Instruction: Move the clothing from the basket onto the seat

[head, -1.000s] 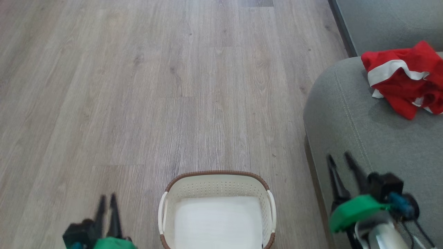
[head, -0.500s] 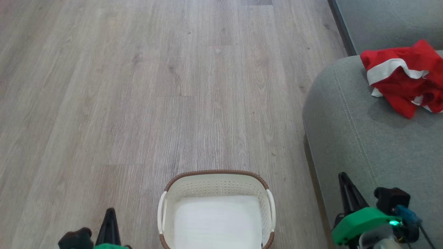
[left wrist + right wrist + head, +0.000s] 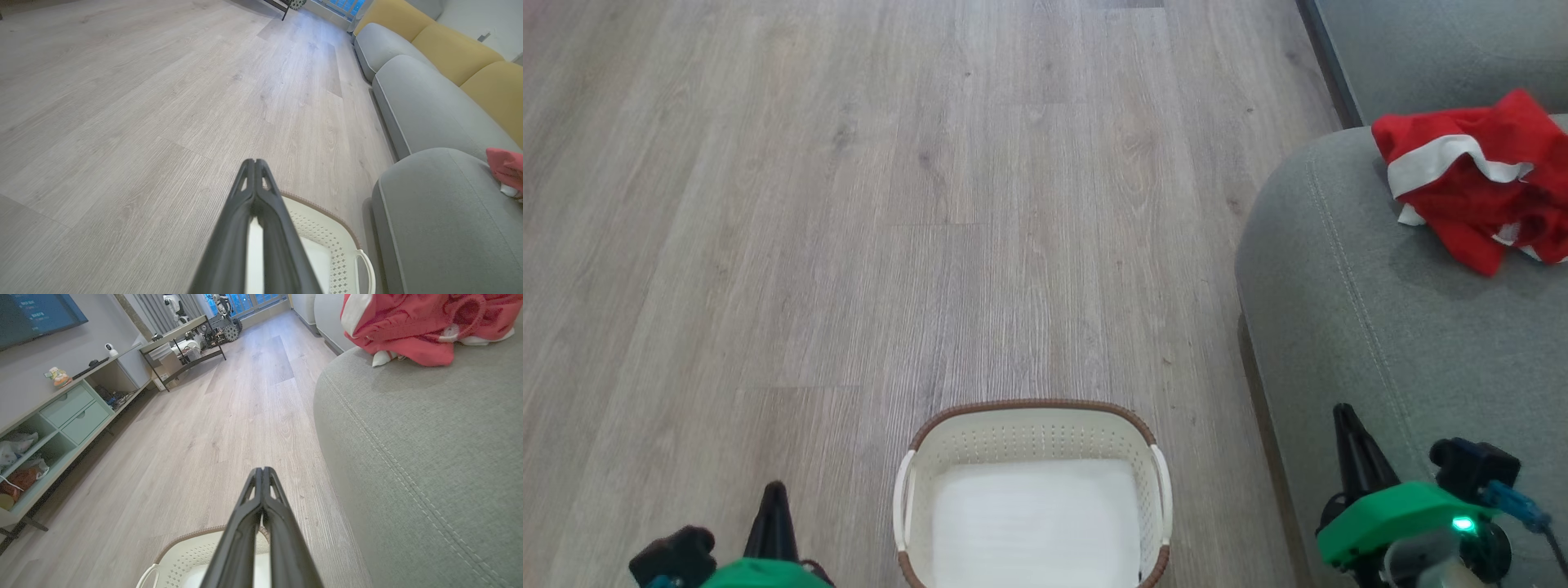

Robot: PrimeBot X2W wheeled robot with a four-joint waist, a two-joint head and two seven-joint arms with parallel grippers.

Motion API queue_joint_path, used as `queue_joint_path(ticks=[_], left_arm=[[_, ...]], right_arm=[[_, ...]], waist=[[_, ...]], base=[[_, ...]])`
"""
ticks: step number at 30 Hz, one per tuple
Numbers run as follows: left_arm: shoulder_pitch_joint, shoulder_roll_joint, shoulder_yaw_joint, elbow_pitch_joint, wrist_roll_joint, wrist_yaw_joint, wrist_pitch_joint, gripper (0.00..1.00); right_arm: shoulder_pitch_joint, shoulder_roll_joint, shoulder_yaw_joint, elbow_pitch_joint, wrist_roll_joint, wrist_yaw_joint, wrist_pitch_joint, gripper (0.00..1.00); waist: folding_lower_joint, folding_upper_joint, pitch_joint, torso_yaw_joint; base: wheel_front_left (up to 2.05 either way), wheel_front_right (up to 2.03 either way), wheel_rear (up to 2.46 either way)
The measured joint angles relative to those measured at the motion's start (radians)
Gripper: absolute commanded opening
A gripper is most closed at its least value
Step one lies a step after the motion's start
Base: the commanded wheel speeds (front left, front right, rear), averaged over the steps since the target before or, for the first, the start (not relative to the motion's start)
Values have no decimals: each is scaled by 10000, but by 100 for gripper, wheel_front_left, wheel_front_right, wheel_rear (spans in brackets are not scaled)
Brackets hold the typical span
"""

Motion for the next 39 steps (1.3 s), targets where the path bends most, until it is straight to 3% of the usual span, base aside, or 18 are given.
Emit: queue_joint_path(ticks=[39], left_arm=[[-712, -36, 635, 35, -4130, -878, 1080, 0]], right_arm=[[-112, 19, -518, -410, 4433, 0, 1108, 0]], waist=[[0, 0, 147, -92]], base=[[0, 0, 0]])
